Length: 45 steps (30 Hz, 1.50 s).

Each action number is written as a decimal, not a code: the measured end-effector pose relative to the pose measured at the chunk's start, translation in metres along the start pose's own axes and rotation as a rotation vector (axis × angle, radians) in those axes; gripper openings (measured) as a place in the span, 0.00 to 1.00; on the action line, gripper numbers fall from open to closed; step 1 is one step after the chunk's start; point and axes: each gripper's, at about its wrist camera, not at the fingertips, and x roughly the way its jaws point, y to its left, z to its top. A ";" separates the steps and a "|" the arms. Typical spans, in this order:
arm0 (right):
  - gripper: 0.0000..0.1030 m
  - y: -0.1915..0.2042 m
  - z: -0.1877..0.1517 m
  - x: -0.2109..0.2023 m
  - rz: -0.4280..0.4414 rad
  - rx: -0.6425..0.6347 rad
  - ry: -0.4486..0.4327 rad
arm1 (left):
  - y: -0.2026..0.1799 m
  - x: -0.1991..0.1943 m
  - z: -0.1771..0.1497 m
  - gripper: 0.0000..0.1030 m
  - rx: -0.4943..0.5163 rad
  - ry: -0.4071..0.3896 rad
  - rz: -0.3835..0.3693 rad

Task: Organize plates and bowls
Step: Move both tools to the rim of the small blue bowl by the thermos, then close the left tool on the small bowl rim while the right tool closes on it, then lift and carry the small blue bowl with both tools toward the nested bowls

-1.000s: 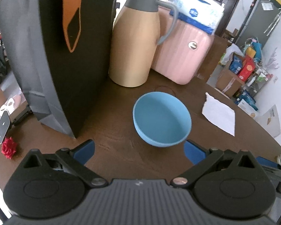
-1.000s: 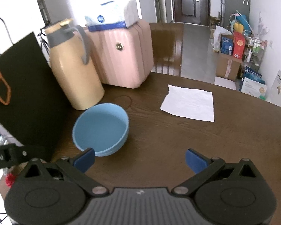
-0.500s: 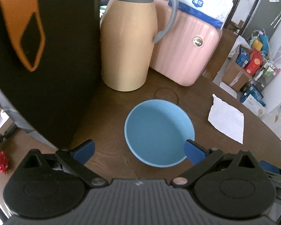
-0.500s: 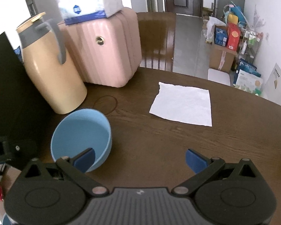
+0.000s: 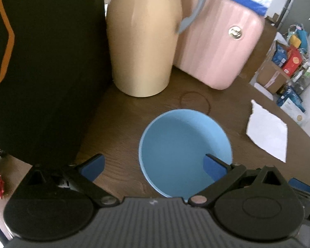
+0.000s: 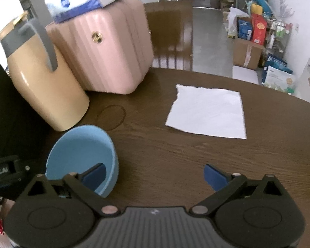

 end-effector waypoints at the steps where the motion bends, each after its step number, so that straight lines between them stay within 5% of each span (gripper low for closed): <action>1: 0.93 0.004 0.000 0.004 -0.002 -0.005 0.006 | 0.001 0.003 0.001 1.00 -0.002 0.005 0.004; 10: 0.77 0.032 0.000 0.029 -0.027 -0.061 0.023 | 0.005 0.024 0.004 0.78 -0.001 0.034 0.020; 24: 0.32 0.042 0.000 0.056 0.020 -0.050 0.041 | 0.006 0.058 0.015 0.45 0.005 0.081 0.049; 29: 0.24 0.040 -0.001 0.061 0.036 -0.036 0.049 | 0.008 0.065 0.015 0.25 0.007 0.097 0.049; 39: 0.08 0.044 -0.005 0.066 0.083 -0.029 0.059 | 0.007 0.068 0.014 0.10 0.038 0.088 0.057; 45: 0.07 0.049 -0.008 0.066 0.056 -0.040 0.044 | -0.002 0.066 0.010 0.07 0.067 0.070 0.073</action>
